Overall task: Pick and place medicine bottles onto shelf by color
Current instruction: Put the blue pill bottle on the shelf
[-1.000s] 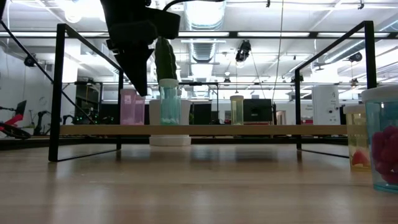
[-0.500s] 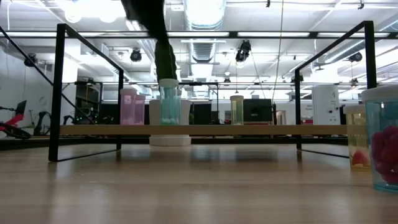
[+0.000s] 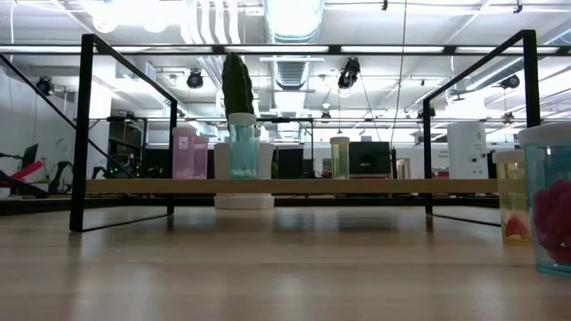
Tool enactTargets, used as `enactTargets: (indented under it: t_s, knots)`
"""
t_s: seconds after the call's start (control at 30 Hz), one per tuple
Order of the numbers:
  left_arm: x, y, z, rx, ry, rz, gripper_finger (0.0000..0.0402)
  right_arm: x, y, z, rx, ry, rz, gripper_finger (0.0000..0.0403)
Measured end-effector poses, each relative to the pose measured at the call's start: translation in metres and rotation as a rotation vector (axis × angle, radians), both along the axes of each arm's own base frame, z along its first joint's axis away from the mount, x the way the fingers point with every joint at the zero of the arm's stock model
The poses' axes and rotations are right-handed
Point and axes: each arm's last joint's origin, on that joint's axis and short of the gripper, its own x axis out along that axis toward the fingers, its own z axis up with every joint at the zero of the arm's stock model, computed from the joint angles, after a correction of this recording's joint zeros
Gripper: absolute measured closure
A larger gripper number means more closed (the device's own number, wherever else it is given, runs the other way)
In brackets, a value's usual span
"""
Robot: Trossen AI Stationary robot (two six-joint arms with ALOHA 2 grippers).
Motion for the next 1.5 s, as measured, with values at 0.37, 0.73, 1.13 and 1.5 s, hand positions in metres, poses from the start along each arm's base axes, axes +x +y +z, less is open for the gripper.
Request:
enactTargets:
  t_s: [0.37,0.73,1.13,1.5]
  knots:
    - [-0.020,-0.027,-0.022,0.061,-0.084,-0.143,0.0402,0.045,0.063,0.026,0.006,0.432,-0.092,0.0268]
    - [-0.036,-0.032,-0.034,-0.016,-0.193,-0.173,0.0402,0.070,0.103,-0.009,0.007,0.853,-0.335,0.0268]
    - [-0.043,-0.038,-0.033,-0.028,-0.199,-0.199,0.0402,0.080,0.117,-0.065,-0.099,1.126,-0.444,0.0168]
    - [-0.049,-0.044,-0.030,-0.050,-0.216,-0.223,0.0402,0.080,0.111,-0.105,-0.203,1.171,-0.437,0.0141]
